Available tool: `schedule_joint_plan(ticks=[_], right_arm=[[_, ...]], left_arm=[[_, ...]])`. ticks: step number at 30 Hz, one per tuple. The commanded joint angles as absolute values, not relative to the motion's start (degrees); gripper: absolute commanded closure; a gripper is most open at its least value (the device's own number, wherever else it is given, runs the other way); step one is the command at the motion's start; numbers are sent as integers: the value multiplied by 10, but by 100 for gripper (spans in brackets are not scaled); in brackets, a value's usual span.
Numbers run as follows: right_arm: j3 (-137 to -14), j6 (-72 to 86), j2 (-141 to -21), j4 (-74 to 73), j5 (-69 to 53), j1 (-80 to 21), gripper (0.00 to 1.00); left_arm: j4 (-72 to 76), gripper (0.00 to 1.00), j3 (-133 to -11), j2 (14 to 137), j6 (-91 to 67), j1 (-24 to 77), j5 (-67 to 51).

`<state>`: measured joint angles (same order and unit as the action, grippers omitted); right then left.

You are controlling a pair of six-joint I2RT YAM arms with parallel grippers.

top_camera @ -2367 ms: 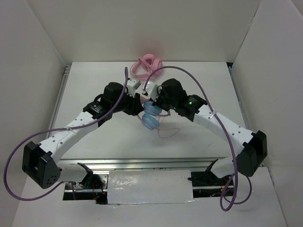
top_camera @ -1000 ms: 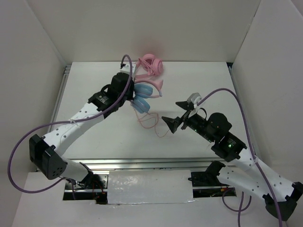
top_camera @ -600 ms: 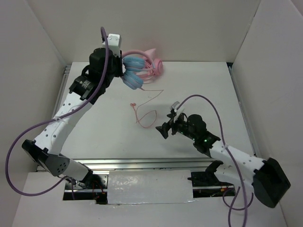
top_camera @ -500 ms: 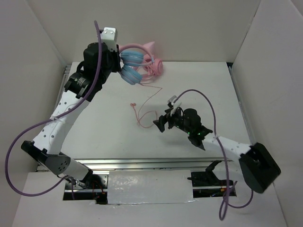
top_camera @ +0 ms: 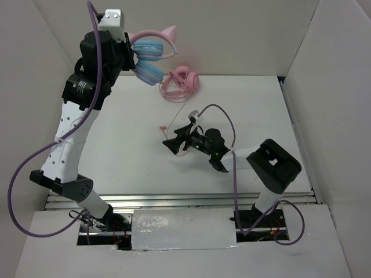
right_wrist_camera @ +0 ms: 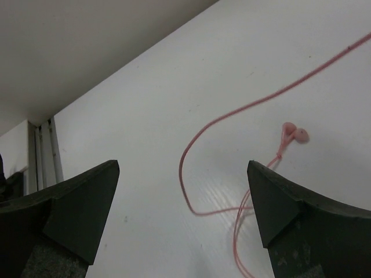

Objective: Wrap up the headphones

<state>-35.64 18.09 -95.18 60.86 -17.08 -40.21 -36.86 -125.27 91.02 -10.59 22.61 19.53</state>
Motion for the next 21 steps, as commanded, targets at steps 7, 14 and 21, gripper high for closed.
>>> schedule_joint_plan(ticks=[7, 14, 21], right_arm=[[-542, 322, -1130, 694, -106, -432, 28], [-460, 344, -1046, 666, -106, -361, 100], [-484, 335, -944, 421, -222, -134, 100]], left_arm=[[-351, 100, -1313, 892, -135, 175, 129], [-310, 100, -1201, 832, -124, 125, 13], [-183, 100, -1008, 716, -84, 116, -172]])
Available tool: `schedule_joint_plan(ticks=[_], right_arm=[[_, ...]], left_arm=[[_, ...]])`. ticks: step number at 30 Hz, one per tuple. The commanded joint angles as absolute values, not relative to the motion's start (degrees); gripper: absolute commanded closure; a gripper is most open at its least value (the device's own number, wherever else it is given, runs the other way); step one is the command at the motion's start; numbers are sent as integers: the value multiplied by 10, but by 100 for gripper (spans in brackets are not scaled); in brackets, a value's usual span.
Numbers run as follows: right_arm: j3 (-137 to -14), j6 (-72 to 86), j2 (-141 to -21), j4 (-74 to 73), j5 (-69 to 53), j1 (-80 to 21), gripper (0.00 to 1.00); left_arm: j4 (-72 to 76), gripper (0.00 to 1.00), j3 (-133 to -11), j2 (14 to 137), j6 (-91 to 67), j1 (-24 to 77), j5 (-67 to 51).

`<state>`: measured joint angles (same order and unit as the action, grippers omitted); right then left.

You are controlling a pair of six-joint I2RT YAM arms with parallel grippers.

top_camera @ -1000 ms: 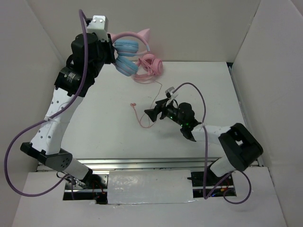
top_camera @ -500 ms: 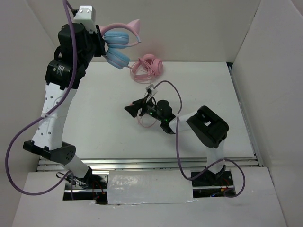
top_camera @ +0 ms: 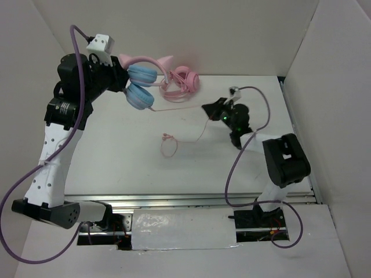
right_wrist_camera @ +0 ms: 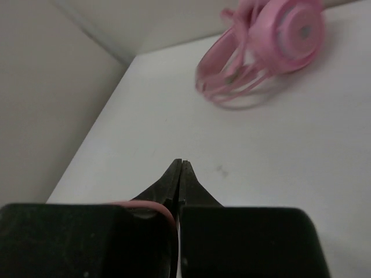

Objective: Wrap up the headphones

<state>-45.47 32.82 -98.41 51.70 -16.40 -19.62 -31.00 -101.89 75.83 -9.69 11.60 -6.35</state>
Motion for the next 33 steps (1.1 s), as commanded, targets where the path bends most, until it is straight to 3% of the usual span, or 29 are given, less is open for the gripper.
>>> schedule_joint_plan(ticks=[1, 4, 7, 14, 26, 33], right_arm=[[-498, 348, -936, 412, -242, -91, 100], [-520, 347, -911, 382, -276, -61, 100], [-579, 298, -896, 296, -213, -55, 100], [-863, 224, -989, 30, -248, -35, 100], [-1113, 112, -1013, -177, -205, -73, 100], [-1099, 33, -941, -257, -155, -161, 100]], left_arm=[[-181, 100, -996, 713, -84, 116, -185], [-164, 100, -984, 712, -85, 118, -233], [-192, 100, -996, 722, -64, 120, -264], [-183, 100, -890, 689, 54, 171, -345], [-200, 100, -739, 804, 59, 345, -27], [-246, 100, -787, 927, 13, 341, 68]])
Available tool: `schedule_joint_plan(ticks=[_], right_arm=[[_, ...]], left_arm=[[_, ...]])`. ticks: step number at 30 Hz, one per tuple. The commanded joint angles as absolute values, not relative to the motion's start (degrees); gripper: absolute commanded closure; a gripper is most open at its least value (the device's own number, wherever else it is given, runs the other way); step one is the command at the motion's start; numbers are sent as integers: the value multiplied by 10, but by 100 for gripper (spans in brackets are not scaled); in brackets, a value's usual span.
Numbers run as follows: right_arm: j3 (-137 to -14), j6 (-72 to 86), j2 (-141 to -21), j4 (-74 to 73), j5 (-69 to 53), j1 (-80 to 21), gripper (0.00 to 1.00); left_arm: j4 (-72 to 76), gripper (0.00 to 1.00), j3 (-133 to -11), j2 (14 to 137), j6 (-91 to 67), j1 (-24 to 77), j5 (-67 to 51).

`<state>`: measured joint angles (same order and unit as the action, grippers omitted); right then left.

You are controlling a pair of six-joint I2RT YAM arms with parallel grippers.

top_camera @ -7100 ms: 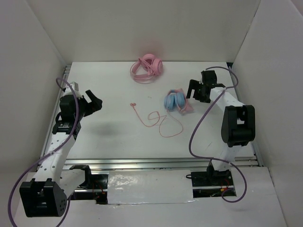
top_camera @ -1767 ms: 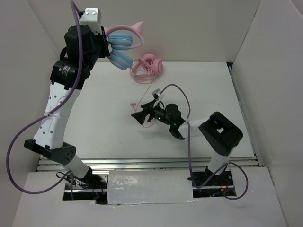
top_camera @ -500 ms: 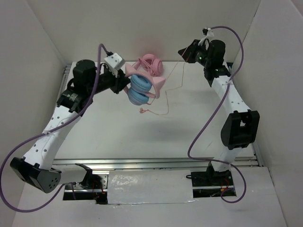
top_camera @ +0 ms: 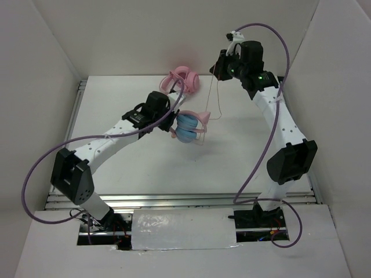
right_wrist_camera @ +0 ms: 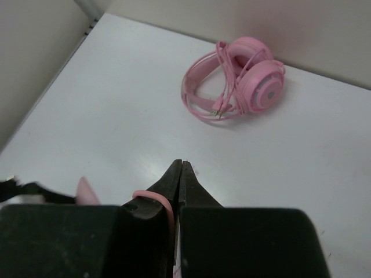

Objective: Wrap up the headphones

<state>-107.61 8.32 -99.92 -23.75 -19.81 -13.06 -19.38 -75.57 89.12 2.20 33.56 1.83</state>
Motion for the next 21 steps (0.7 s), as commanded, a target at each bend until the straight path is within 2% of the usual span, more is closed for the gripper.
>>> schedule_joint_plan(ticks=[1, 9, 15, 18, 21], right_arm=[[-1099, 13, -937, -267, -147, -172, 100], [-1154, -1, -948, -375, -105, -268, 100], [-1086, 49, -920, -375, -95, -358, 100], [-1040, 75, -922, -349, -115, -391, 100], [-1001, 102, -919, -321, -116, -408, 100]], left_arm=[[-253, 100, -806, 939, 10, 342, 80], [-250, 100, -859, 979, -75, 309, 89], [-314, 100, -987, 1062, -158, 270, 175], [-340, 100, -1021, 1091, -192, 250, 164], [-316, 100, -1004, 1082, -220, 224, 121]])
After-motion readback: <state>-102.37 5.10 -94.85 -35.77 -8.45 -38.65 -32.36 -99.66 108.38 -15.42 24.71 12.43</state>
